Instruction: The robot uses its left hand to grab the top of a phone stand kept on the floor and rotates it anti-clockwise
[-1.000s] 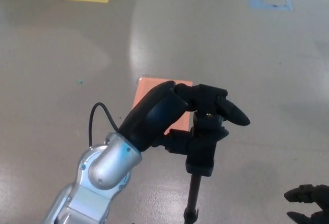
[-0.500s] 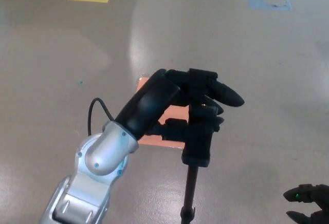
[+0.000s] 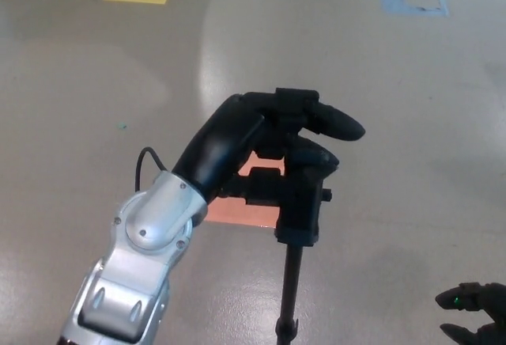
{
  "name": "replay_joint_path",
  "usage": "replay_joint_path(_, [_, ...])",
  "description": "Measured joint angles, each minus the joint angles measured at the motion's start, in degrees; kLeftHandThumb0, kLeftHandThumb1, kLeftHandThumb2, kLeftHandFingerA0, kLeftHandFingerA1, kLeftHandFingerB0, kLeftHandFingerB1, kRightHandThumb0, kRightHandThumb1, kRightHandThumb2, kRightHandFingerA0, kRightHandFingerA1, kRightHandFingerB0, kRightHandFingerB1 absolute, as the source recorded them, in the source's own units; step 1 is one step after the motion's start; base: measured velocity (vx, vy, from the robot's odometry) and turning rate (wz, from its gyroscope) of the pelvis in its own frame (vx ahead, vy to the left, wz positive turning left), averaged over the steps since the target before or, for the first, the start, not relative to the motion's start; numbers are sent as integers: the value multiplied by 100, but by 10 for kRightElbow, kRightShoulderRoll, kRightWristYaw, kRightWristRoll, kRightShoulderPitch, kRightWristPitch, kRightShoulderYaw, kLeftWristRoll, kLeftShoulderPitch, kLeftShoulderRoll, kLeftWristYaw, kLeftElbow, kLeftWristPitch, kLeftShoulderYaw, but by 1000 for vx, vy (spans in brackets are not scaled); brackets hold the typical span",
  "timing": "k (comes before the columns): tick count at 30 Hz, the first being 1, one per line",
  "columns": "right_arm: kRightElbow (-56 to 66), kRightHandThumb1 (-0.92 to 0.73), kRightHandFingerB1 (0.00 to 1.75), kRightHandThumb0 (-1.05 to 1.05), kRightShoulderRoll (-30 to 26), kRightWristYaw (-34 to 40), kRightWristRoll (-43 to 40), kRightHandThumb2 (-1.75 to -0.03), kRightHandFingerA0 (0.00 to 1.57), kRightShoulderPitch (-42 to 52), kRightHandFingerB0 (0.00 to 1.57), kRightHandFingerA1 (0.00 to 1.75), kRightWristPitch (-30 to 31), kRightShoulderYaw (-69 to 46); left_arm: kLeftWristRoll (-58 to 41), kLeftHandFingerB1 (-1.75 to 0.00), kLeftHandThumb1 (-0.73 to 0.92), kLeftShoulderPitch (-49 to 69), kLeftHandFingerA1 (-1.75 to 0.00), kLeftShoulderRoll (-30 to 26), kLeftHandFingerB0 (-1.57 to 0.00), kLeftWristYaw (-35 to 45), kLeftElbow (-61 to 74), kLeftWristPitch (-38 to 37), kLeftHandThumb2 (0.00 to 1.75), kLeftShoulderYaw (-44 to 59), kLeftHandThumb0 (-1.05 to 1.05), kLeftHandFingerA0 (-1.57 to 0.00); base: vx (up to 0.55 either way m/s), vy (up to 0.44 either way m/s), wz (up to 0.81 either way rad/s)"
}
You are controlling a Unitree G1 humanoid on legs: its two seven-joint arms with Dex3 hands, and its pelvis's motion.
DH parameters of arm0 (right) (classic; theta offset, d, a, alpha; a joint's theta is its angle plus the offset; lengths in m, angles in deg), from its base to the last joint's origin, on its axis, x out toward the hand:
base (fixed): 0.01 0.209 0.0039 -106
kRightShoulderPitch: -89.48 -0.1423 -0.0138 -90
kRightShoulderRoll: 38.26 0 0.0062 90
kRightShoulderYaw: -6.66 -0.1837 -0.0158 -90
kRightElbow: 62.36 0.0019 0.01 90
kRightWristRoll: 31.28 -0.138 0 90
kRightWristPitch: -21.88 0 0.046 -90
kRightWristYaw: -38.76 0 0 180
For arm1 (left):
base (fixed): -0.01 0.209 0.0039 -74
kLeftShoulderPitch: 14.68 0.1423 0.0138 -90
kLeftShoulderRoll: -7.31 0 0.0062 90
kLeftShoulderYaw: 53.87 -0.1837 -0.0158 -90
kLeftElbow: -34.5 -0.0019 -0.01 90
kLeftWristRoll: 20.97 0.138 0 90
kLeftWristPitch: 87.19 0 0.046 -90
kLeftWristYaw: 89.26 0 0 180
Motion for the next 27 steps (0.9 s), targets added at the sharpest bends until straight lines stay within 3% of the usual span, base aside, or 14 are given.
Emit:
replay_joint_path(12, [0,-81,29,-52,0,0,0,-63,60,-10,19,41,0,0,-41,-49,75,-11,-58,19,-75,12,0,84,62,26,-19,-92,0,0,0])
replay_joint_path(13, [0,-66,41,-59,0,0,0,-88,53,-11,17,54,0,0,-43,-49,75,-12,-60,20,-73,13,0,90,62,27,-19,-92,0,0,0])
replay_joint_path(14, [0,-66,41,-59,0,0,0,-88,53,-12,17,54,0,0,-47,-49,75,-13,-60,21,-73,13,0,96,62,30,-19,-92,0,0,0])
replay_joint_path(15, [0,-80,29,-53,0,0,0,-64,58,-13,19,41,0,0,-50,-49,74,-14,-60,22,-73,13,0,101,62,31,-18,-92,0,0,0])
replay_joint_path(20, [0,-80,30,-52,0,0,0,-63,59,-19,21,41,0,0,-67,-48,73,-23,-60,24,-72,16,0,139,62,44,-20,-93,0,0,0])
replay_joint_path(21, [0,-65,41,-58,0,0,0,-90,50,-20,16,54,0,0,-70,-48,74,-24,-60,24,-71,17,0,143,62,45,-19,-93,0,0,0])
replay_joint_path(26, [0,-66,41,-60,0,0,0,-88,52,-22,16,54,0,0,-85,-48,73,-31,-60,28,-71,19,0,176,62,56,-19,-93,0,0,0])
replay_joint_path(27, [0,-79,29,-53,0,0,0,-65,57,-22,19,41,0,0,-88,-48,73,-33,-60,30,-71,19,0,186,62,60,-19,-93,0,0,0])
